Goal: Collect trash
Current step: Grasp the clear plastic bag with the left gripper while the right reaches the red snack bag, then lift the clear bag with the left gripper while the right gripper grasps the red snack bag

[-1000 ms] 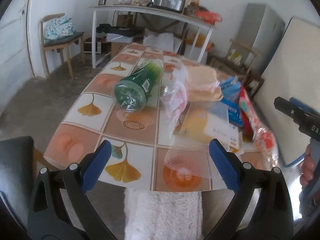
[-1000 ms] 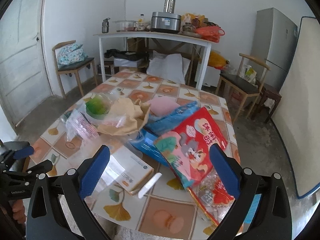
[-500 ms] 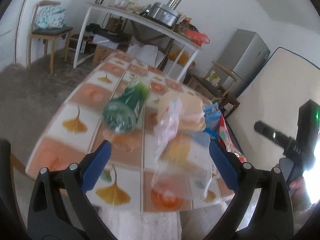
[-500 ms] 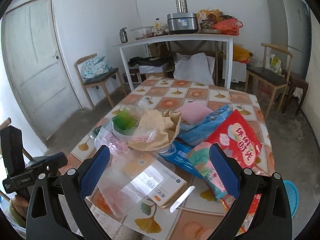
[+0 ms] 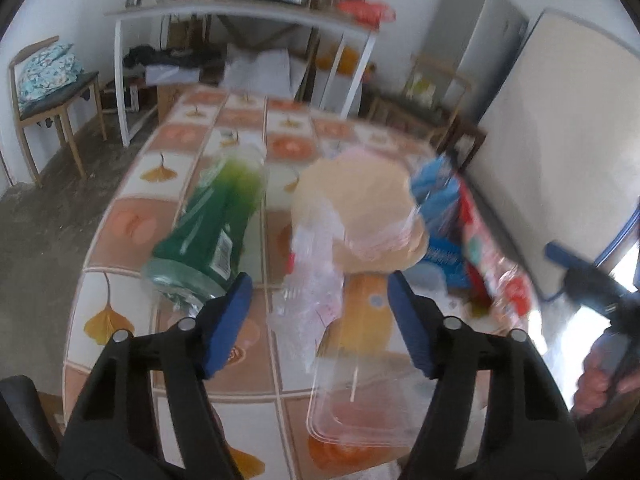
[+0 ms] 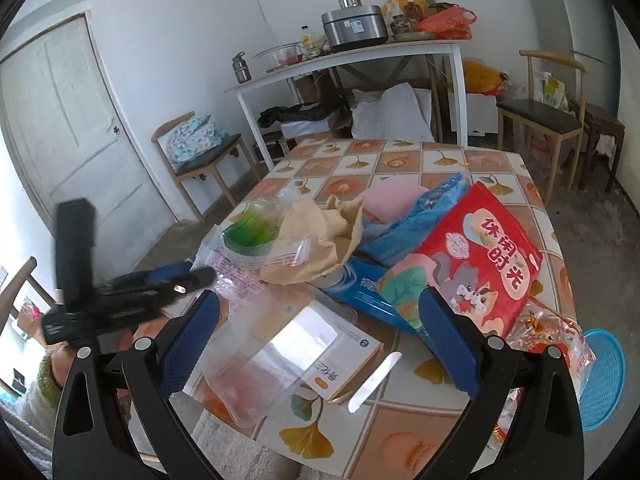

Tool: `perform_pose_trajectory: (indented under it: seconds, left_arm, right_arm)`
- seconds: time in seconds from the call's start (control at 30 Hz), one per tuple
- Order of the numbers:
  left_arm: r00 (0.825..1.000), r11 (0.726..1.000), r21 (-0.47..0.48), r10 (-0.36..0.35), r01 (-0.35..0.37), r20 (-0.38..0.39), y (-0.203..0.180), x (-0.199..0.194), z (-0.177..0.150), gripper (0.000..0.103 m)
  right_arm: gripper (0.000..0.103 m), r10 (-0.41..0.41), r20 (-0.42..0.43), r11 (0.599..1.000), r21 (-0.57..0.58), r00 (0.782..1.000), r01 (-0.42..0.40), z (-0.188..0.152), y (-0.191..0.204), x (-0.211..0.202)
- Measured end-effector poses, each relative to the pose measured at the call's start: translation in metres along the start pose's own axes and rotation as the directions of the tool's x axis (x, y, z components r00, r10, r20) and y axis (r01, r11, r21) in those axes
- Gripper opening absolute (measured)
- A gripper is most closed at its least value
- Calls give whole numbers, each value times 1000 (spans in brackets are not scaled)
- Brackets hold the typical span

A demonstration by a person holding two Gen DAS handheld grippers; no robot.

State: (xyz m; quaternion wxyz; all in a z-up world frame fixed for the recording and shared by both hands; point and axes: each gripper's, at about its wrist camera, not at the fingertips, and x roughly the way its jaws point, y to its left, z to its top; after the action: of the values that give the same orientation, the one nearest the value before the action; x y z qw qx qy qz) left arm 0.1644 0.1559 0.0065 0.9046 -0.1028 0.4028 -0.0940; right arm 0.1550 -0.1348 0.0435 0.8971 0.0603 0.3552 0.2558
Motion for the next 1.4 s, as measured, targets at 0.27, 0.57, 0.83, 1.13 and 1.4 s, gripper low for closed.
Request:
perform_pose_trajectory:
  seconds: [0.27,0.57,0.83,1.13,1.4]
  left_arm:
    - [995,997,-8,70,-71,-77,4,18,-13,36]
    - [990,989,36,140,-141,35,-13,-18,-21,31]
    - [981,994,1,107,-109,160,-15,-57,-33,29]
    - [966,999,-51,25,-12,256,-8,-83,-37,26]
    - [964,999,-52,4,10,264,-14,-86,-40,25]
  right_arm:
    - [97,1,-4,1000,26,1000,-1,-6,-20,-3]
    - [97,6,-14,999,43,1000,-5,-12,-28,-9]
    - [97,-4,-4,1000,30,1000,4,-9,-25,-16]
    - [87,-177,3,984,-29,984,177,-6,-33,-12]
    - [67,-441,-22,846,-344,897,407,-31,-18,48]
